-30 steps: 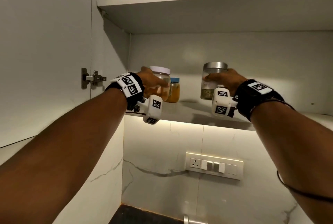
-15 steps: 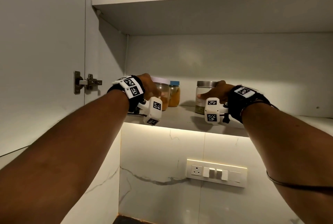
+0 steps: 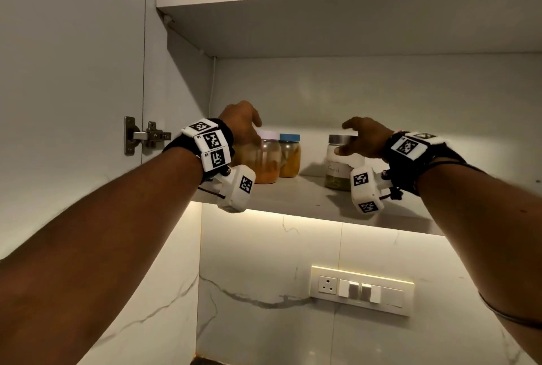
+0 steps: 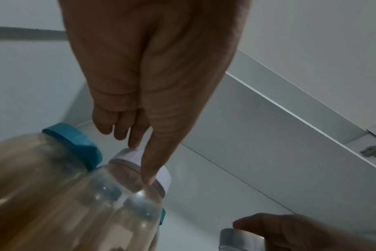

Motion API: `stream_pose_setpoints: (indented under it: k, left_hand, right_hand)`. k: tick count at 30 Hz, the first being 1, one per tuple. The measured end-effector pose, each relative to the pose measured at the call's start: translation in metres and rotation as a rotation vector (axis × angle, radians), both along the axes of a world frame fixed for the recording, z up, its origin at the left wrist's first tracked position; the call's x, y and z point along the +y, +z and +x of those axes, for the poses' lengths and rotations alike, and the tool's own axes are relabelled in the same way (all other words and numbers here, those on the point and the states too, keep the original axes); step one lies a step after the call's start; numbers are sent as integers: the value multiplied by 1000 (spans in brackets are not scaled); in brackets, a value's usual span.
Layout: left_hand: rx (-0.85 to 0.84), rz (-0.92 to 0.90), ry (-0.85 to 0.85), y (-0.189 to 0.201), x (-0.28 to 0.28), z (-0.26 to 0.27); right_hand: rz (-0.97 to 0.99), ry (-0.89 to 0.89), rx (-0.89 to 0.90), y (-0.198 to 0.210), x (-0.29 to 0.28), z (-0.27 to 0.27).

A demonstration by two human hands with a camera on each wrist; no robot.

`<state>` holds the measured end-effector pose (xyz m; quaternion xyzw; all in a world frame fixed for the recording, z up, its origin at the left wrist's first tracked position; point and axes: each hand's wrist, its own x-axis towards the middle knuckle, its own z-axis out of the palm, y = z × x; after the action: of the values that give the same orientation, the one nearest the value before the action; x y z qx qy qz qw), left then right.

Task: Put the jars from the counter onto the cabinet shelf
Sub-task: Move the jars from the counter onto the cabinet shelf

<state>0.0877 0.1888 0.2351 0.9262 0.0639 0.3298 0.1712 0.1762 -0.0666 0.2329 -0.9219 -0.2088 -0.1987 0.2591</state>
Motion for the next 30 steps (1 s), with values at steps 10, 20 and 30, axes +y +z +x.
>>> stream_pose_setpoints:
  k: [10, 20, 30]
  left_hand:
    - [71, 143, -27, 9, -11, 19]
    - [143, 97, 25, 18, 0, 43]
    - [154, 26, -10, 18, 13, 41]
  right_hand:
    - [-237, -18, 40, 13, 22, 17]
    - [-334, -68, 35, 18, 33, 49]
    - [-241, -86, 42, 12, 38, 71]
